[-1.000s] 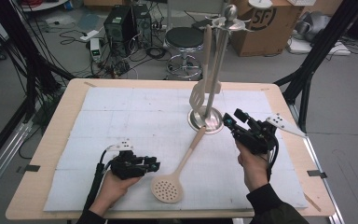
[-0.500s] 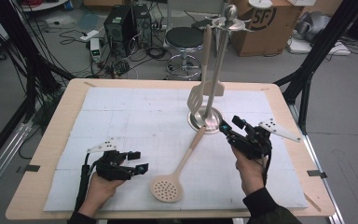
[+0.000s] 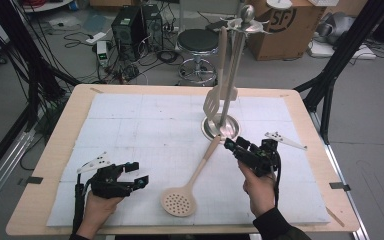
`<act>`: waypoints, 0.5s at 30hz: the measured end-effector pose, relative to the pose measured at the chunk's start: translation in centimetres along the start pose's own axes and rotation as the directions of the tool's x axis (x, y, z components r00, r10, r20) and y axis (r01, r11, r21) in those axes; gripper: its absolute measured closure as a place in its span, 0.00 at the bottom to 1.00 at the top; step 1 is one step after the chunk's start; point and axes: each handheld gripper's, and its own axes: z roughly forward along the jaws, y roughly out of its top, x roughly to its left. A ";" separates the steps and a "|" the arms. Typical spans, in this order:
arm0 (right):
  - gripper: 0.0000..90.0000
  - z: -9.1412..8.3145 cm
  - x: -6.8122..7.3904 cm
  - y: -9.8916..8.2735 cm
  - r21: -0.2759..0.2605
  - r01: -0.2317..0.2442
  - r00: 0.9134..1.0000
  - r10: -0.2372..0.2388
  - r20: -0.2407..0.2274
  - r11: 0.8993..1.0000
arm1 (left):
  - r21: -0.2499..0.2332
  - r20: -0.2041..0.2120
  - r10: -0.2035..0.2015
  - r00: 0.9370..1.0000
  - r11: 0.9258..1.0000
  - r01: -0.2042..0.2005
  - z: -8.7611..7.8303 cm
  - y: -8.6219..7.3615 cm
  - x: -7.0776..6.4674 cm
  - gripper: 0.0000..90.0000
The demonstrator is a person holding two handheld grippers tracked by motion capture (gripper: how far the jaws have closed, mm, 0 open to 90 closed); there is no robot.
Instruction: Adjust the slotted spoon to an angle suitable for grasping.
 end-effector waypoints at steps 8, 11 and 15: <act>0.43 0.7 -0.2 -1.5 0.040 -0.009 1.000 0.010 -0.017 0.999 | -0.045 -0.036 0.016 0.999 0.999 -0.018 -0.8 0.0 0.0 0.23; 0.42 0.9 -0.3 -1.9 0.054 0.001 1.000 0.000 -0.014 0.999 | -0.053 -0.036 0.007 0.999 0.999 -0.009 -0.9 -0.1 0.2 0.23; 0.42 1.0 -0.3 -2.1 0.056 0.010 1.000 -0.009 -0.020 0.998 | -0.054 -0.037 0.006 0.999 0.999 -0.008 -0.9 -0.2 0.3 0.23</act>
